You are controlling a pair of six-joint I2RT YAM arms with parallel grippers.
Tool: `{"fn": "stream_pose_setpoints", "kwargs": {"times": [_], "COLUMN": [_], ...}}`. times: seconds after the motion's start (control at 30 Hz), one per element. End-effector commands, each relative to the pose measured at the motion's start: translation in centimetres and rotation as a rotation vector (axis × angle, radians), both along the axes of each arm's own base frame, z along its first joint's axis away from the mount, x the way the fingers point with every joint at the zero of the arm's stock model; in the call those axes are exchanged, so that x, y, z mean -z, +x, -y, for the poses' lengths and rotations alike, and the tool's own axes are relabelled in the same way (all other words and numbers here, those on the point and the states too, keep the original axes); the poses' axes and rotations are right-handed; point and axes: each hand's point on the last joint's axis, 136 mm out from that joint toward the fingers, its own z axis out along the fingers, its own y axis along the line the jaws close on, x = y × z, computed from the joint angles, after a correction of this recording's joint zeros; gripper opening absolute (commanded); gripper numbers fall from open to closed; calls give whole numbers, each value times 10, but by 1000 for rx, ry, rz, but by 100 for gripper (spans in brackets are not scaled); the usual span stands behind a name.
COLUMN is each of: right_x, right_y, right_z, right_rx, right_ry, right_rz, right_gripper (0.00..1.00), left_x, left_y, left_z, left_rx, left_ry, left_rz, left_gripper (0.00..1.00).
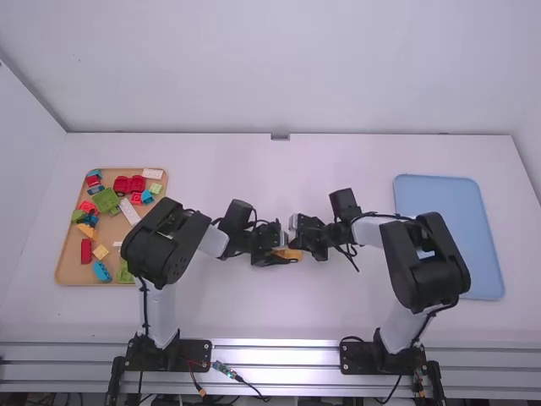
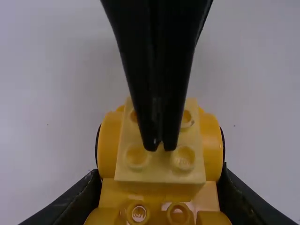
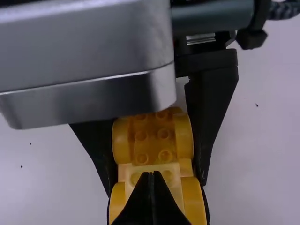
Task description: Assemble lego blocks to make yellow taxi
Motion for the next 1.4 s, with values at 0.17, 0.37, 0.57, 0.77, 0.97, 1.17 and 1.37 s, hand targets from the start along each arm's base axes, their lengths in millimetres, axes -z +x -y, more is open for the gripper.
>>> {"fn": "stream_pose_setpoints", "kwargs": {"times": [0.17,0.37,0.57,0.77,0.97,1.17,1.37], "right_x": [35,40,43,23,-20,-70,-81], "right_y": [-8,-13,-15,-2,15,29,48], "right_z": [26,28,28,18,18,37,84], "right_rx": [65,54,47,27,48,106,420], "right_ry": [-178,-215,-243,-143,-5,28,-162], "right_rz": [-50,-52,-44,-8,45,151,89], "right_gripper": [0,0,0,0,0,0,44], "left_x": [46,45,45,45,45,45,45], "left_y": [-3,-2,-3,-2,-2,-2,-2], "left_z": [-24,-24,-23,-23,-23,-23,-23], "left_rx": [-81,-82,-80,-81,-80,-80,-81], "left_ry": [189,187,187,186,186,187,187], "left_rz": [-18,-17,-17,-15,-14,-15,-15], "left_gripper": [2,2,2,2,2,2,10]}}
